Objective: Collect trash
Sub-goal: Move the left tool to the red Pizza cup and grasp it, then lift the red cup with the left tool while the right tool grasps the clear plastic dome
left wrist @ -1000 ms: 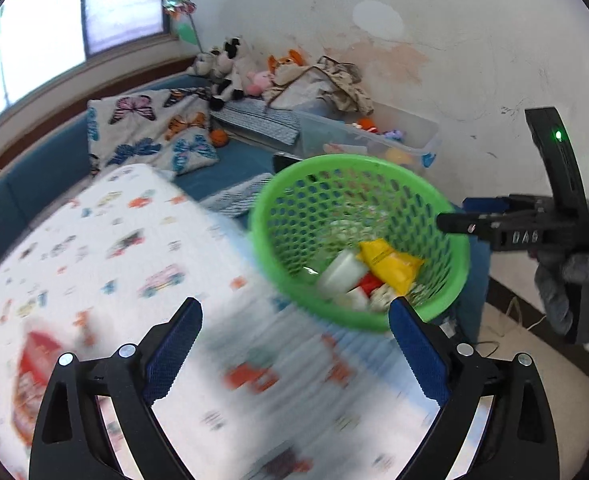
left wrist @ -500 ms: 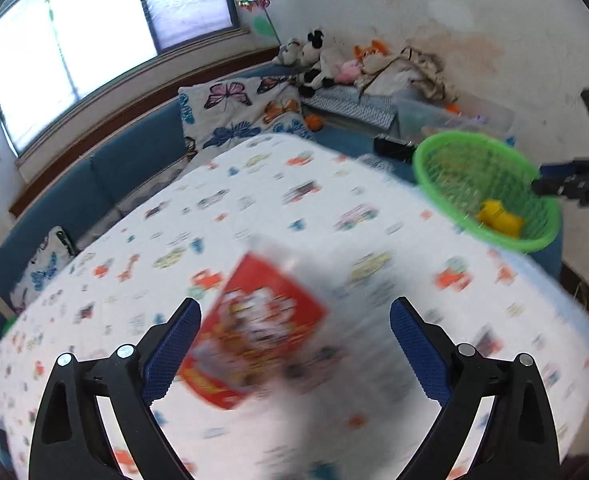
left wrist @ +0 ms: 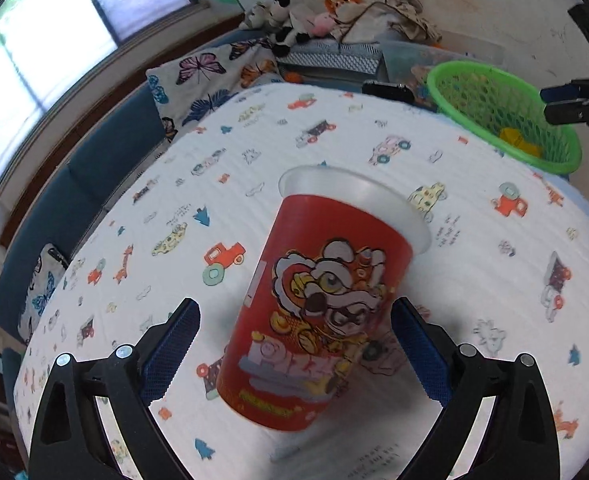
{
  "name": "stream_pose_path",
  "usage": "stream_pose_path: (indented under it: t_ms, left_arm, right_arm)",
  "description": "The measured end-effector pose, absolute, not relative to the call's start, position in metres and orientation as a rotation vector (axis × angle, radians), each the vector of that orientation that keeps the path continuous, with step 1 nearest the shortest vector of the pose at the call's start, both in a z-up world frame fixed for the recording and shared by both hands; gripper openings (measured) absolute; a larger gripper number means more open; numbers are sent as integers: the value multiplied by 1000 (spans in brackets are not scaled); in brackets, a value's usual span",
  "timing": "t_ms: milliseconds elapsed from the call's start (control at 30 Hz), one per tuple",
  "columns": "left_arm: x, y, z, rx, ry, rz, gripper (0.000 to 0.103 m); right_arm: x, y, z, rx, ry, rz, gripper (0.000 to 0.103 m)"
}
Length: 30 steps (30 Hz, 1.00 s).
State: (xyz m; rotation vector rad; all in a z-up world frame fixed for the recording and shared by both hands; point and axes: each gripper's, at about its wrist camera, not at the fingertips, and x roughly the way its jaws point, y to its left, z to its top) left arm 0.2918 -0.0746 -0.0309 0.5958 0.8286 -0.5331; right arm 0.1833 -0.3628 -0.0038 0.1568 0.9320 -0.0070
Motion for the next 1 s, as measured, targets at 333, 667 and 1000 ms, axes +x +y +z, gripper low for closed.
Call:
stream_pose_path:
  t_ms: [333,667,1000]
  left_arm:
    - [297,-84,-47,660,852,-559,73]
    - [275,-82,-19,804,833,-556,68]
    - [243,-83,14,962,848,-563,67]
  right_arm:
    - [194,-352,-6,143,944,14,87]
    - [185,-346,-4,157,929,46,87]
    - [175,-335,-8,155,942,91,87]
